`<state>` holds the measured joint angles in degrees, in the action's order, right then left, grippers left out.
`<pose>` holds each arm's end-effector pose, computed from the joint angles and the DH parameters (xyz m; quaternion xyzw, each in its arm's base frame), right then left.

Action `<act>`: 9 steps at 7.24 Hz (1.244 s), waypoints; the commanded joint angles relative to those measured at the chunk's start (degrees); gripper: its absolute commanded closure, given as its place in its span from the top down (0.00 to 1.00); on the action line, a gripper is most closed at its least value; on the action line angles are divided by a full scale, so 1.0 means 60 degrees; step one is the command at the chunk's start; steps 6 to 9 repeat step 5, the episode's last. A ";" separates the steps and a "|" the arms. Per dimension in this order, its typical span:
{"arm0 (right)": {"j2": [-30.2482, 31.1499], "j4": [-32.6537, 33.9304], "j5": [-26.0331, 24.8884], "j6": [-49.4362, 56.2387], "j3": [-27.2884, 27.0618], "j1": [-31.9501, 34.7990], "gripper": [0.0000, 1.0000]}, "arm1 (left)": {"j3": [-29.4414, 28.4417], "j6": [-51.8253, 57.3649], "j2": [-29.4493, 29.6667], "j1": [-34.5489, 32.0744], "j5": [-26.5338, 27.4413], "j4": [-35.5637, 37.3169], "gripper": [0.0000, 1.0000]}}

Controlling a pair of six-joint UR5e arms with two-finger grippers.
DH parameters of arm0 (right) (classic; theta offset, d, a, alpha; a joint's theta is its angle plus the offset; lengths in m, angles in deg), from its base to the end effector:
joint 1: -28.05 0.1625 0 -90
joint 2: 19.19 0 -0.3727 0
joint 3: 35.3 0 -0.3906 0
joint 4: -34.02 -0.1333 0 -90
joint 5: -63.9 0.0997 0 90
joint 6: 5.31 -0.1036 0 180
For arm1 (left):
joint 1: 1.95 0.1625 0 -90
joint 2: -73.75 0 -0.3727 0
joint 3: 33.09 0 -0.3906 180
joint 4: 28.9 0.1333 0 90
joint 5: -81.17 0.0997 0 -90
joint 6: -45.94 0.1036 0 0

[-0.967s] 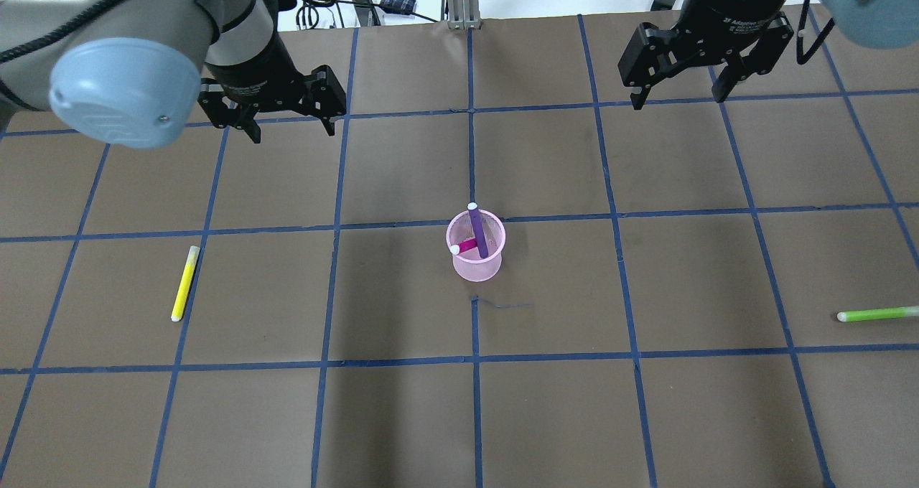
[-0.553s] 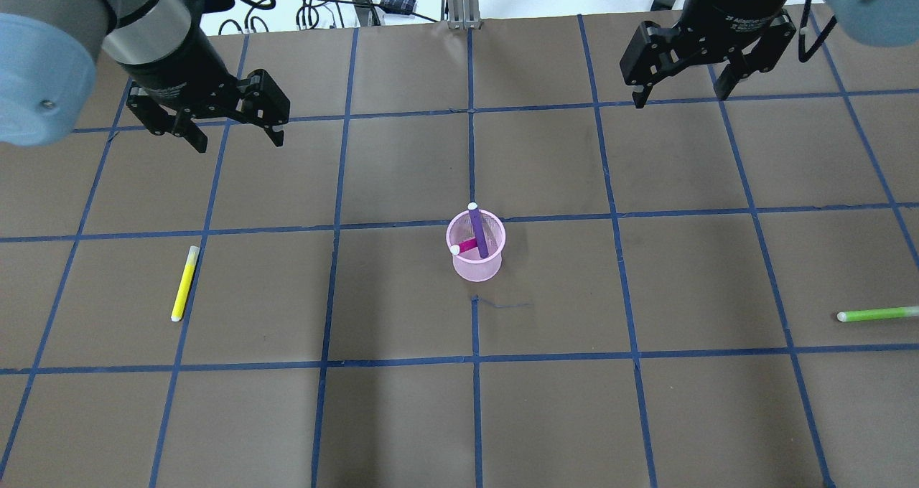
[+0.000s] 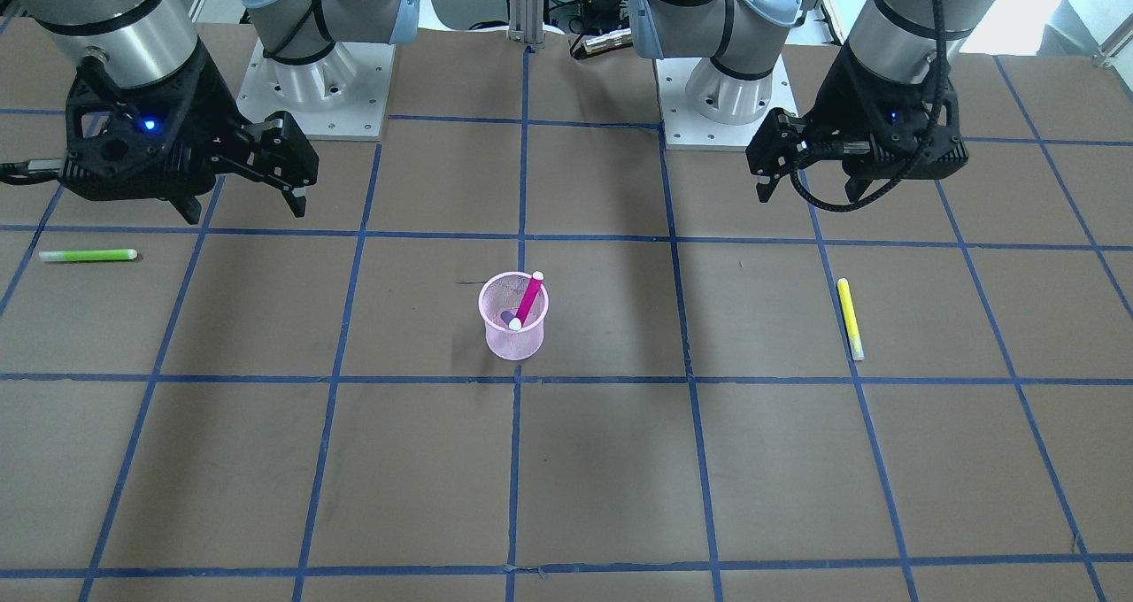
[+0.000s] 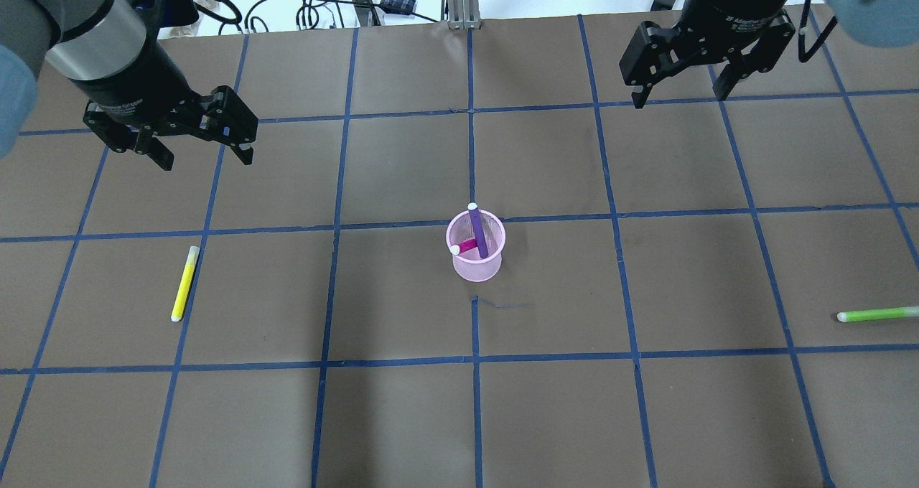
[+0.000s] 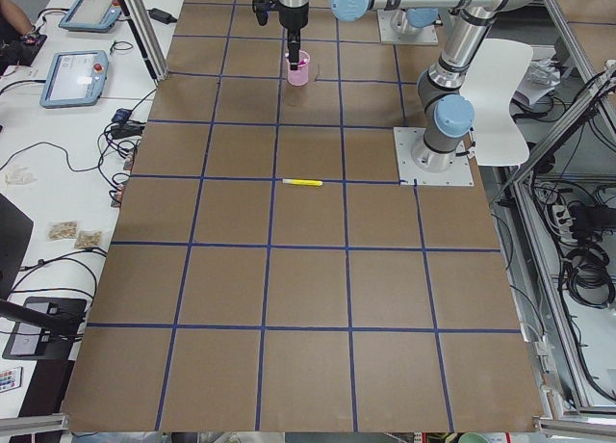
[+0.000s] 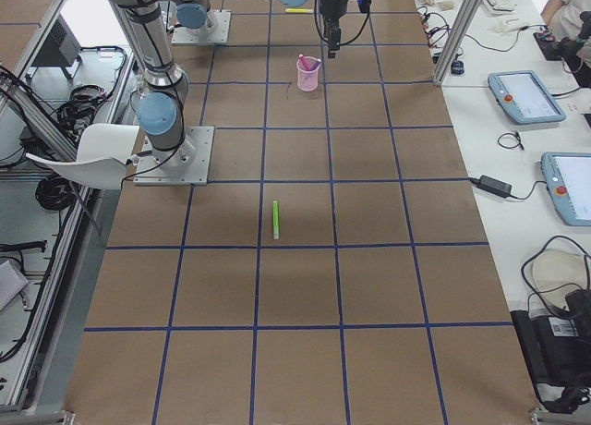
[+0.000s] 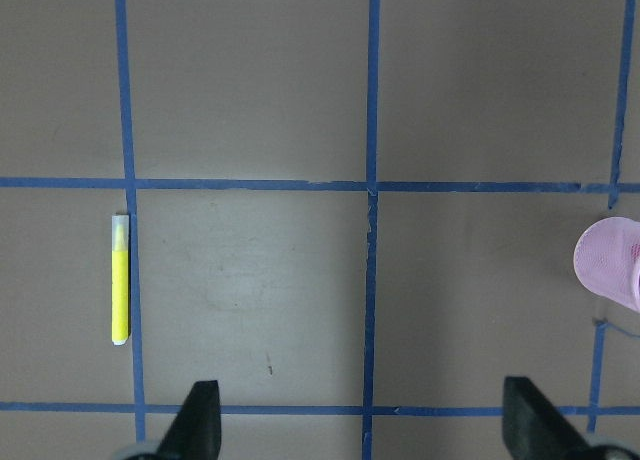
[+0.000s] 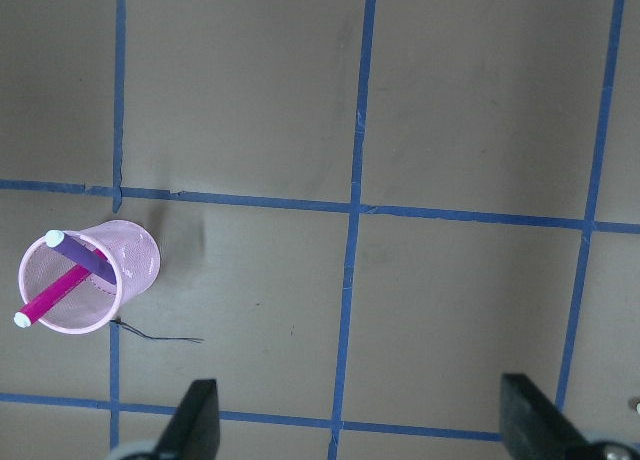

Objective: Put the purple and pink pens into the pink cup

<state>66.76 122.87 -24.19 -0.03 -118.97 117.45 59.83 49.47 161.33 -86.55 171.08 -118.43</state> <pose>0.1313 -0.5197 0.4483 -0.0410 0.9990 -0.0107 0.0161 -0.0882 -0.4849 0.4278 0.0163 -0.9999 -0.0002 0.0008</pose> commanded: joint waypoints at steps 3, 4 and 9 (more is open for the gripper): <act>0.0000 0.0016 0.0019 0.0015 -0.0044 -0.0003 1.00 | 0.0085 0.0012 -0.0005 0.0038 0.0028 -0.0033 1.00; 0.0000 0.0002 0.0019 0.0015 -0.0044 -0.0003 1.00 | 0.0100 0.0013 -0.0006 0.0024 -0.0043 -0.0048 1.00; 0.0000 0.0001 0.0019 0.0015 -0.0059 -0.0003 1.00 | 0.0115 0.0013 -0.0006 0.0024 -0.0073 -0.0048 1.00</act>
